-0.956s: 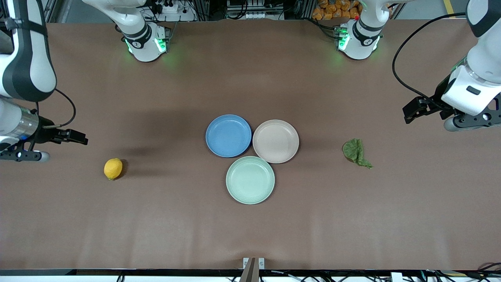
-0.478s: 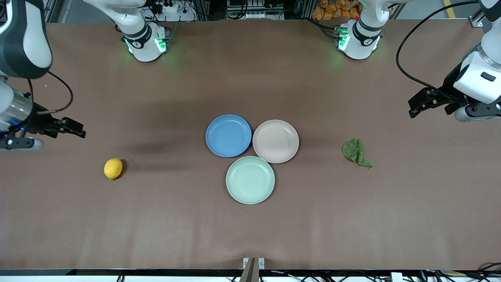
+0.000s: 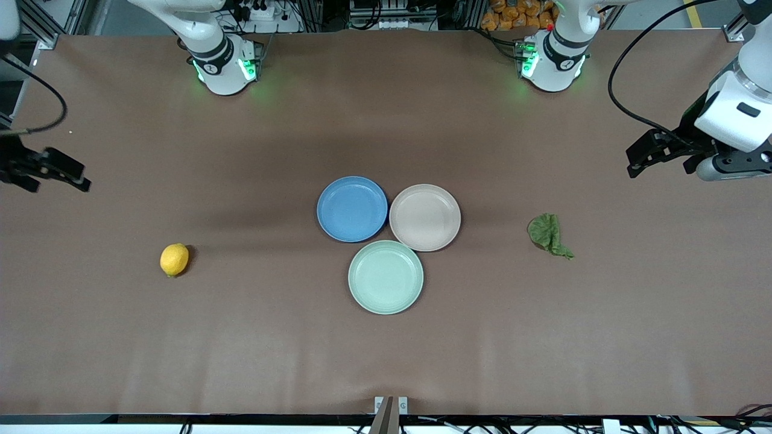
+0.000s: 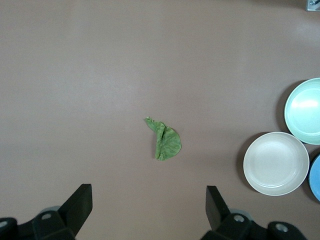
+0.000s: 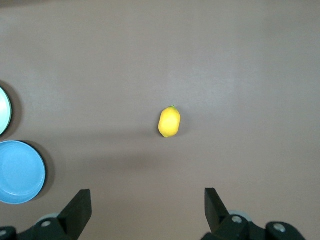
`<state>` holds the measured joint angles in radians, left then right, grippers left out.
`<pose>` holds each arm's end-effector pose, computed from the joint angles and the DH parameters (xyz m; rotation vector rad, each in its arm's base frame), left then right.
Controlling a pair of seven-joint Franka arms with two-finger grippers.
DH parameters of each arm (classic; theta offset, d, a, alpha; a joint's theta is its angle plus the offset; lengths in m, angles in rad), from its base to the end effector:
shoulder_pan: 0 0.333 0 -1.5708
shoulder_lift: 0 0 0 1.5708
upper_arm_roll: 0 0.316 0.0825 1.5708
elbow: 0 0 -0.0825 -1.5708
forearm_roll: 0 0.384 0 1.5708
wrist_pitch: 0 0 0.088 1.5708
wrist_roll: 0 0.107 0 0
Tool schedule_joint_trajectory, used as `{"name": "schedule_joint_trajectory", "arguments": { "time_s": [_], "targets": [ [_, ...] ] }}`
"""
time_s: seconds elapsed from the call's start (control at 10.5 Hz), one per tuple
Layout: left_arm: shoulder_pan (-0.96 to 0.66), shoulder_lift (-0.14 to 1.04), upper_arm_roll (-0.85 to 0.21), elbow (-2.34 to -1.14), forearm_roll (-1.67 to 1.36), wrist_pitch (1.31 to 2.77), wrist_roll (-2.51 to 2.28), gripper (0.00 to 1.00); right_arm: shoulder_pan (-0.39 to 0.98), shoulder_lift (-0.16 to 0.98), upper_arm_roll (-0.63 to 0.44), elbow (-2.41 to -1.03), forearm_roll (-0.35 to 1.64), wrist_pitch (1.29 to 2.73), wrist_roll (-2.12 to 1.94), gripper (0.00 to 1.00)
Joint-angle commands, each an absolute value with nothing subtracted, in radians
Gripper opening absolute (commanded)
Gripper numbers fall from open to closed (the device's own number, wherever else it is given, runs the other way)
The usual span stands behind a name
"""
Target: Pick lemon and lettuce from blue and beige plates
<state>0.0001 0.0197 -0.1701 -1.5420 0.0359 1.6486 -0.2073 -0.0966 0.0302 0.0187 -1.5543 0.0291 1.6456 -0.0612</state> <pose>0.5614 -0.0917 0.6346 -3.1222 -0.0566 -0.1433 0.5699 -0.0417 0.6222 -3.1146 0.0281 -0.0982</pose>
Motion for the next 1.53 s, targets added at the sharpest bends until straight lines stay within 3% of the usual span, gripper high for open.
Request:
{"name": "schedule_joint_trajectory", "arguments": {
  "time_s": [0.0,0.38,1.43],
  "targets": [
    [0.003,-0.008,-0.166,-1.549,0.005,1.637,-0.167,1.00,-0.114,0.037,0.035,-1.474,0.008,1.557,-0.045,1.00],
    [0.005,-0.009,-0.155,-1.549,-0.046,1.632,-0.169,1.00,-0.115,0.035,0.034,-1.465,0.006,1.497,-0.044,1.00],
    [-0.002,-0.011,-0.152,-1.549,0.014,1.615,-0.100,1.00,-0.117,0.035,0.034,-1.463,0.008,1.497,-0.046,1.00]
  ]
}}
